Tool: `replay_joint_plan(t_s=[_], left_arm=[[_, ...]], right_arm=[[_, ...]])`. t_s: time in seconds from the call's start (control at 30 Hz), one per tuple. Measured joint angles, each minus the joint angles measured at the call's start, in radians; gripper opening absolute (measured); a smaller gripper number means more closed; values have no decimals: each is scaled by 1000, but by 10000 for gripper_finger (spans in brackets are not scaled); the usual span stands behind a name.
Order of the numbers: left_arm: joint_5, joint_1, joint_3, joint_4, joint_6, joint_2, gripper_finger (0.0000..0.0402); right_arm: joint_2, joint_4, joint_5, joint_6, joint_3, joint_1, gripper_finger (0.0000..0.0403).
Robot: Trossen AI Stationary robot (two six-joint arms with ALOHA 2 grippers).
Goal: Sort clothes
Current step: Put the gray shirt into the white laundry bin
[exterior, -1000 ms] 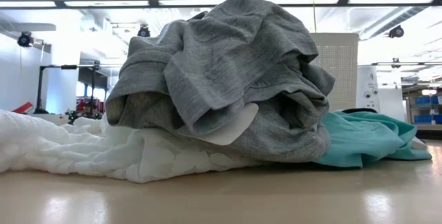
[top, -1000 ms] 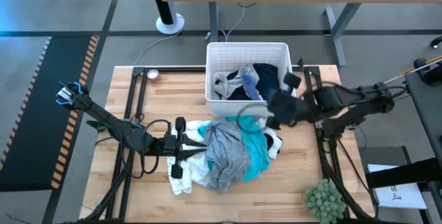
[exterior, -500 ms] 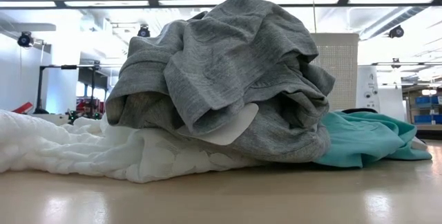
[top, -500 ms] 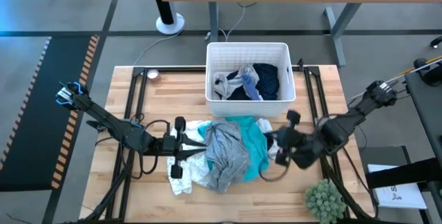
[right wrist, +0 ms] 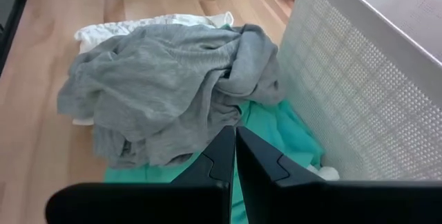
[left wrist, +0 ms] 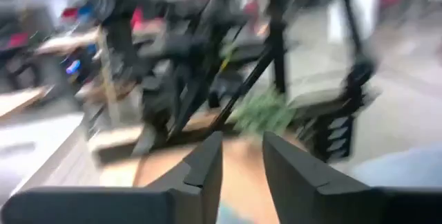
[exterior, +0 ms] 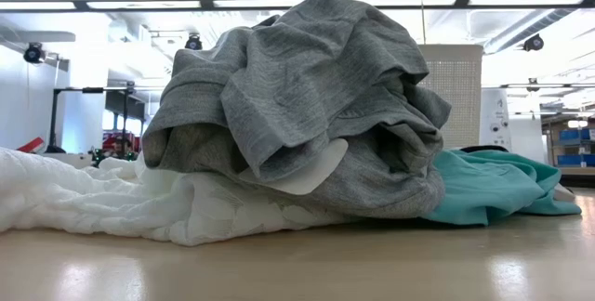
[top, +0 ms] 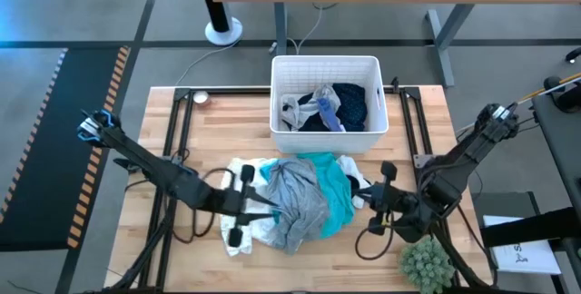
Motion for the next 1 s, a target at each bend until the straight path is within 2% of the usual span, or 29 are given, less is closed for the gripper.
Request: replay_joint_plan(t_s=[0.1, 0.4, 0.57, 0.67, 0.83, 1.0], left_arm=[[-90, 1, 78, -168, -47, 79, 123], [-113, 11, 403, -625, -195, 330, 209], [-183, 44, 526, -818, -265, 432, 244], [-176, 72, 549, -837, -285, 470, 263], [-101, 106, 539, -825, -268, 495, 287], [-54, 137, 504, -829, -298, 499, 294]], right_arm=[[0, 6, 15, 1, 0, 10, 0], [1, 7, 14, 1, 0, 12, 0], [2, 14, 13, 0, 0, 14, 0], [2, 15, 6, -2, 0, 14, 0], [2, 14, 5, -5, -1, 14, 0], [2, 14, 5, -13, -2, 14, 0]])
